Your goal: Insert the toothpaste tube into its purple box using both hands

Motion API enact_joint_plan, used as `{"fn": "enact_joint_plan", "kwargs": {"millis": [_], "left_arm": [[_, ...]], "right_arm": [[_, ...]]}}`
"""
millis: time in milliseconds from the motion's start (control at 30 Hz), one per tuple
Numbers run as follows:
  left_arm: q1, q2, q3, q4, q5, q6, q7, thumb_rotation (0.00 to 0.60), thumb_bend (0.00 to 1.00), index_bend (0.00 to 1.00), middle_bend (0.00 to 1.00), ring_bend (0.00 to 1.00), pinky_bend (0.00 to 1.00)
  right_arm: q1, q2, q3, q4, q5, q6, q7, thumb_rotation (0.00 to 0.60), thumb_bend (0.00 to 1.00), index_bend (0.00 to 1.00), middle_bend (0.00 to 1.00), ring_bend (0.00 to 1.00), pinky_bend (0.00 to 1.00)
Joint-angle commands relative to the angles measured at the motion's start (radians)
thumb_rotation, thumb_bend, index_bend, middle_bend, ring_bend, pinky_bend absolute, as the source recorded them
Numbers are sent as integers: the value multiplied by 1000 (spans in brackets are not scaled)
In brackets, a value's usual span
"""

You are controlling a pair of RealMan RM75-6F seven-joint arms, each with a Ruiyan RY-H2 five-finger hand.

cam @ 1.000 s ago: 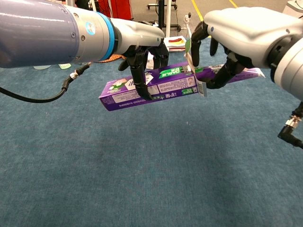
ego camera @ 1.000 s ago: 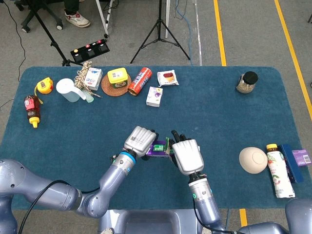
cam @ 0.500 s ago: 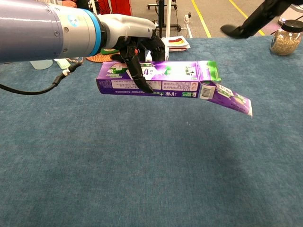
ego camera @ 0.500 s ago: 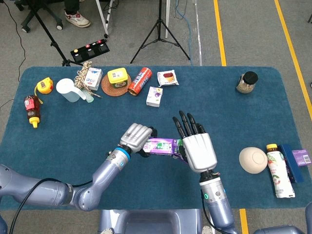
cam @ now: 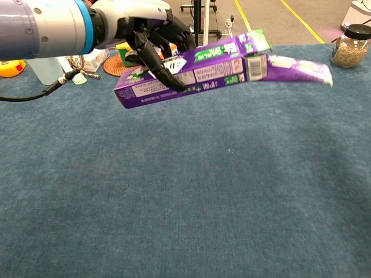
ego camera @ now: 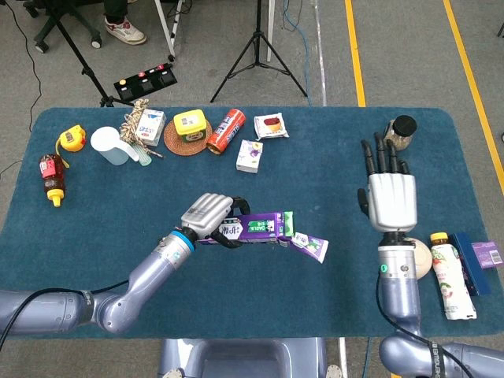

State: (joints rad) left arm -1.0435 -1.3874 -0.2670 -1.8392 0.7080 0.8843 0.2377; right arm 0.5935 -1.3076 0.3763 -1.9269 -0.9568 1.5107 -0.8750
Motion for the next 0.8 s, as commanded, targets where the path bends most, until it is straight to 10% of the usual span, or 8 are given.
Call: {"fn": "enact_joint_plan", "kwargs": {"millis": [33,400,800], "left_arm": [[119,26,-38,35,215,-55,-248,600,267,495,381,429,686],[280,-8,-51,134,621,85,-773,600,265,504,388,436,685],[323,-84,-3,303,780,233,-1074,600,259,504,388,436,674]], "right_arm": [[-18,41,27,93,58,-42,70,600,385,25,2,33,264],[-18,63,41,260,130,-99,139,600,387,25,8,36,266],[-17,34,2,335,140,-124,164,600,387,25,9,36,266]]}}
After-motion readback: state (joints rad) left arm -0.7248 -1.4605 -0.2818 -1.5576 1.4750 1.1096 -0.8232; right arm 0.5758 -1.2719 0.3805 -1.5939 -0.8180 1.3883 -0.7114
